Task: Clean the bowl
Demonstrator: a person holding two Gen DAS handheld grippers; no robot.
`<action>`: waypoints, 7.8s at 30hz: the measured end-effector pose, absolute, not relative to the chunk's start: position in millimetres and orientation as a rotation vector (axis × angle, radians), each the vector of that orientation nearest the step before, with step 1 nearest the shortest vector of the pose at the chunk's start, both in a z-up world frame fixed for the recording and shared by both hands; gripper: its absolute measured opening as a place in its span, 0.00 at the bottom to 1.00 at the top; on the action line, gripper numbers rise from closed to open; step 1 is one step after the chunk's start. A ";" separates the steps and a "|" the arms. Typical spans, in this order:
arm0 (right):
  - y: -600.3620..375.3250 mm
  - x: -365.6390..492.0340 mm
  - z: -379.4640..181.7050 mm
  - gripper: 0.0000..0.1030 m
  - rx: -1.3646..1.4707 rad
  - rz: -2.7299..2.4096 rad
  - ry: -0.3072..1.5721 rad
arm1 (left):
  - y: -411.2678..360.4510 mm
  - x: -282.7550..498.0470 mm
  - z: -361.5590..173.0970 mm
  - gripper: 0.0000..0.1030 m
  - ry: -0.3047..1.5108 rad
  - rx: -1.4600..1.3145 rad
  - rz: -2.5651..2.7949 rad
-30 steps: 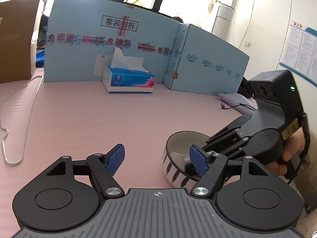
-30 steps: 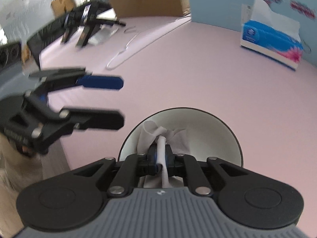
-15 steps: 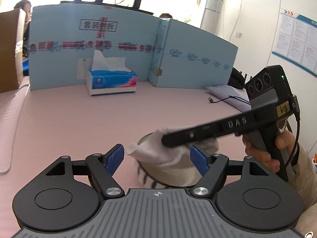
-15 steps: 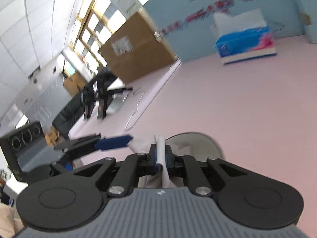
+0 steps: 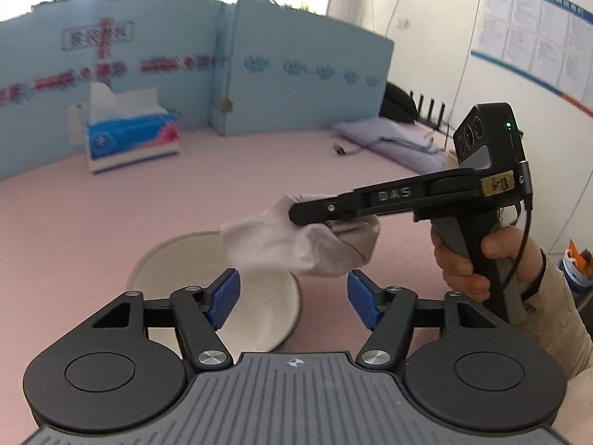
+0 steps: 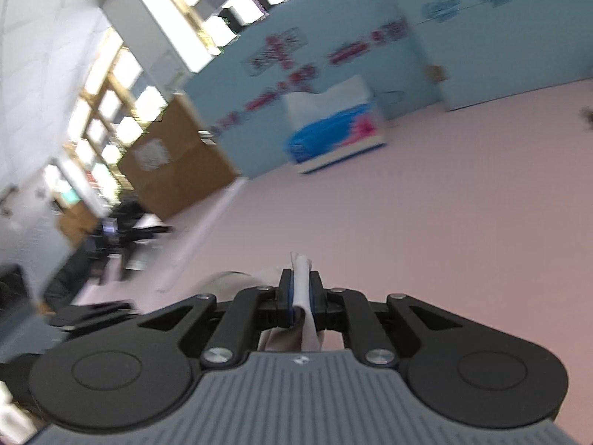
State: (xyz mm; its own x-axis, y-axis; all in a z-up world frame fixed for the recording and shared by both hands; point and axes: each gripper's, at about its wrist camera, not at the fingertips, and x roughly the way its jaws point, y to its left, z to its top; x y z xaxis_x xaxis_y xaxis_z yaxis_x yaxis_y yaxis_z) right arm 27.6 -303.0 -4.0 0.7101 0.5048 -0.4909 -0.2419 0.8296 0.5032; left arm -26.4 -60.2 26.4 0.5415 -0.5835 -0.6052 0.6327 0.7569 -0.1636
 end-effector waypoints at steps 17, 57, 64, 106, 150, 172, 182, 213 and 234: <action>-288.1 -13.7 -8.1 0.35 0.133 0.439 0.650 | -95.0 -16.6 10.3 0.34 0.777 0.156 -0.729; -295.7 -19.3 -24.0 0.06 0.124 0.400 0.599 | -97.7 -1.4 7.1 0.24 0.814 0.148 -0.698; -329.4 -11.2 -31.4 0.06 0.611 0.597 0.546 | -84.5 -5.7 14.7 0.14 0.825 0.121 -0.731; -293.4 49.0 -59.9 0.09 0.944 0.664 0.711 | -70.5 -21.2 10.6 0.14 0.801 0.167 -0.786; -310.4 41.1 -65.8 0.09 1.011 0.638 0.713 | -80.9 -27.1 11.2 0.13 0.772 0.228 -0.845; -294.8 56.6 -72.1 0.09 1.007 0.610 0.763 | -74.7 -20.4 8.0 0.19 0.773 0.179 -0.877; -308.6 34.9 -73.2 0.09 1.027 0.574 0.758 | -76.8 -16.8 9.9 0.20 0.764 0.179 -0.876; -306.3 -14.1 -62.4 0.09 1.111 0.481 0.697 | -67.5 -13.7 5.9 0.21 0.740 0.173 -0.948; -293.6 3.5 -68.0 0.09 1.191 0.434 0.689 | -39.5 -14.6 2.7 0.18 0.741 0.191 -1.019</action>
